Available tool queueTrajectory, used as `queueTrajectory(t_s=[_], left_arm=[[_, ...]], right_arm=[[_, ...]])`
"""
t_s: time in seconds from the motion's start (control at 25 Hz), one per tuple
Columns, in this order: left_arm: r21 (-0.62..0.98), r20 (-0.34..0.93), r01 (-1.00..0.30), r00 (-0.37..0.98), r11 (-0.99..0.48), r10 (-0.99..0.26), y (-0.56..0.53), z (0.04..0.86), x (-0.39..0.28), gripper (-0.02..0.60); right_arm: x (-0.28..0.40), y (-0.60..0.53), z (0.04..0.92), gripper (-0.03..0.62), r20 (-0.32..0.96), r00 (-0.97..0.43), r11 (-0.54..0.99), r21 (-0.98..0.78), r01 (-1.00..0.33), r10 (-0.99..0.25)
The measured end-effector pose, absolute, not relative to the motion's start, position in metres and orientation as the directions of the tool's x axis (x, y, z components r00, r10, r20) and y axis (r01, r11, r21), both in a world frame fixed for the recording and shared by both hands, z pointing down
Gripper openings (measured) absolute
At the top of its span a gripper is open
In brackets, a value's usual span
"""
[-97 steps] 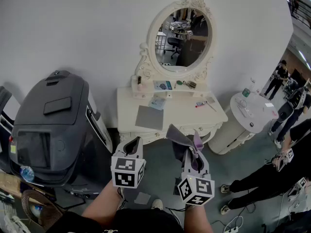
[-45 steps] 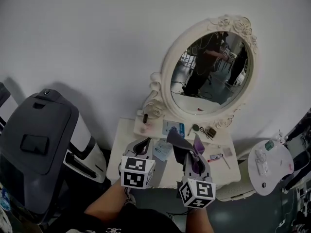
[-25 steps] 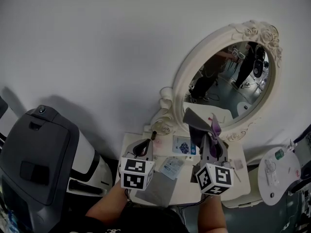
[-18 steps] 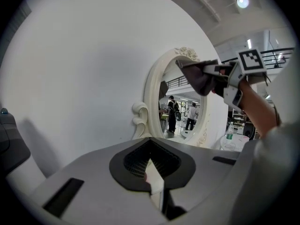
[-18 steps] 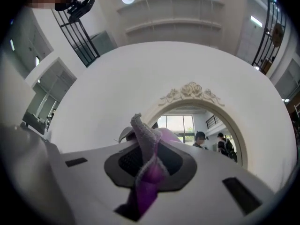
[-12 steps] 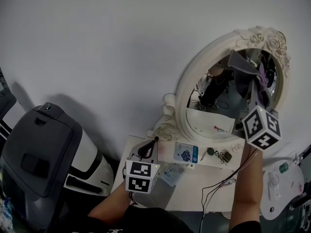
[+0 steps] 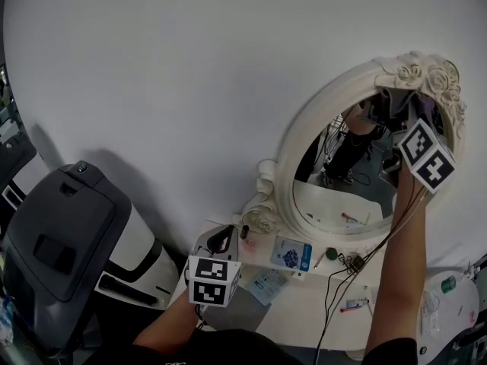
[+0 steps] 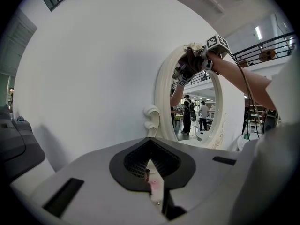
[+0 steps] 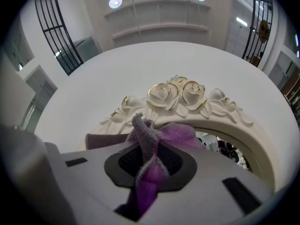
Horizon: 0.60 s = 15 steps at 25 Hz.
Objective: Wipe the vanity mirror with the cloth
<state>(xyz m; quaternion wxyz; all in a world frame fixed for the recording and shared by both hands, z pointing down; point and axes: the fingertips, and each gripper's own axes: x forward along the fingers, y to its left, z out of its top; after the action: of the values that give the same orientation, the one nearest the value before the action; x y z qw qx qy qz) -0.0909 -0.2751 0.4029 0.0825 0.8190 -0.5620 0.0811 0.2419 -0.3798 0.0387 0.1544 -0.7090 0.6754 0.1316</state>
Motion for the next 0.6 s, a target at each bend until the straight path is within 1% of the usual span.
queueTrajectory(t_s=[0.12, 0.28, 0.6], left_arm=[[0.042, 0.231, -0.947, 0.319, -0.318, -0.919, -0.28, 0.405, -0.101, -0.002], [0.044, 0.252, -0.954, 0.297, -0.295, -0.921, -0.29, 0.411, -0.104, -0.002], [0.015, 0.265, -0.942, 0.326, -0.334, -0.908, -0.298, 0.413, -0.075, 0.0]], right_arm=[[0.241, -0.386, 0.037, 0.048, -0.441, 0.055, -0.02, -0.082, -0.996, -0.896], [0.227, -0.387, 0.04, 0.048, -0.515, 0.049, -0.035, -0.037, -0.999, -0.856], [0.175, -0.391, 0.065, 0.048, -0.513, -0.06, -0.009, 0.132, -0.991, -0.856]])
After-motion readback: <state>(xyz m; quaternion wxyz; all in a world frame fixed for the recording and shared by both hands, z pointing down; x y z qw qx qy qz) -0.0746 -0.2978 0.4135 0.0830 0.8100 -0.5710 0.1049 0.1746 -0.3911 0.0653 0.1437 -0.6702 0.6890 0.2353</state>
